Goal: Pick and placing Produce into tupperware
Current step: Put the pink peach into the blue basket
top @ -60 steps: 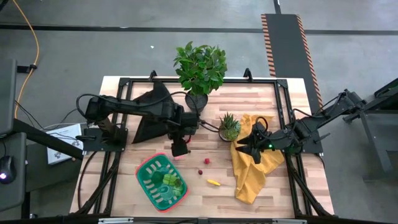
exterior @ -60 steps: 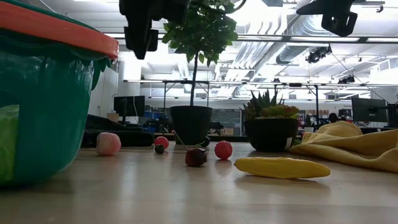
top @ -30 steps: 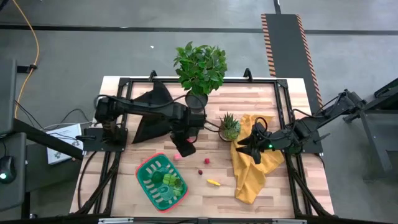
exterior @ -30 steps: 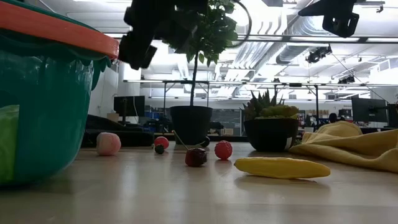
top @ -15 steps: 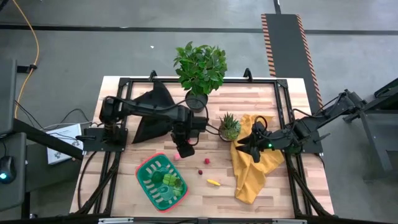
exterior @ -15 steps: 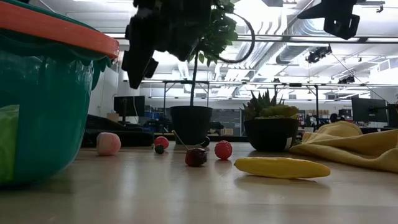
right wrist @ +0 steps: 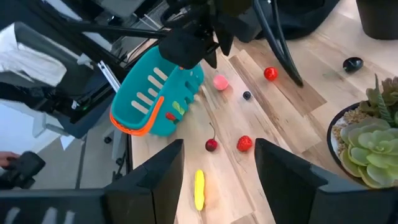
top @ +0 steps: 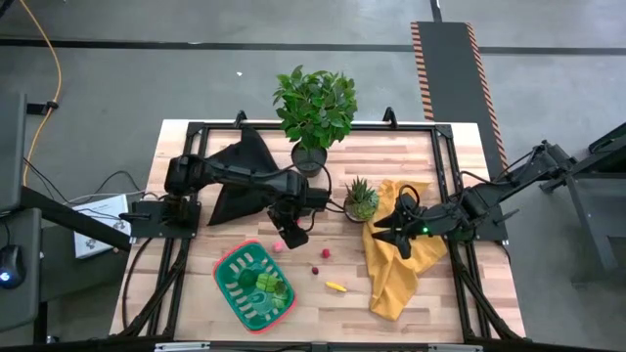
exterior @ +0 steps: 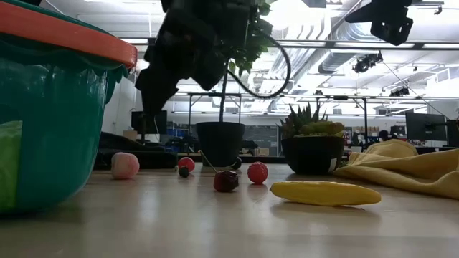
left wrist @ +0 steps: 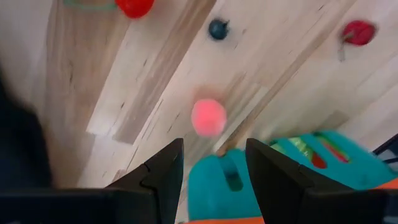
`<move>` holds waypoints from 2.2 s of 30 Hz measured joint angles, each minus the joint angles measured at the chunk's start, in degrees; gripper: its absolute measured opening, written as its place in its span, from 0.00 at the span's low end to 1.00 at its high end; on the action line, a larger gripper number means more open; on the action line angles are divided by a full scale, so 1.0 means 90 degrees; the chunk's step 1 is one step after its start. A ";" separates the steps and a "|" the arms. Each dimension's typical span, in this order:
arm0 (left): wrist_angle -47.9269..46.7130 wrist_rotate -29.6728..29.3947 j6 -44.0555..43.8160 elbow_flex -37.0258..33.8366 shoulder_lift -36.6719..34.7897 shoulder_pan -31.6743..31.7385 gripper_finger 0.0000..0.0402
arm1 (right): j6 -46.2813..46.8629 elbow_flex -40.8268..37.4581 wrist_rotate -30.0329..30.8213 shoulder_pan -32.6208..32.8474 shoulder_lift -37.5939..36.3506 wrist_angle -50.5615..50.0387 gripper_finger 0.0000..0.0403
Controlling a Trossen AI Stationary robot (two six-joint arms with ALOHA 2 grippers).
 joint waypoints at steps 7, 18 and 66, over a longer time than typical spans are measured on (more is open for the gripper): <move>0.0039 0.0001 -0.0175 0.0014 0.0164 -0.0002 0.41 | -0.0265 0.0002 -0.0095 0.0000 -0.0001 -0.0069 0.47; -0.0115 0.0074 -0.0246 -0.0003 0.0514 -0.0017 0.41 | -0.0484 0.0002 -0.0253 -0.0002 -0.0015 -0.0100 0.47; 0.0023 -0.0034 -0.0184 0.0000 0.0767 -0.0257 0.41 | -0.0699 0.0002 -0.0207 -0.0005 -0.0110 -0.0129 0.47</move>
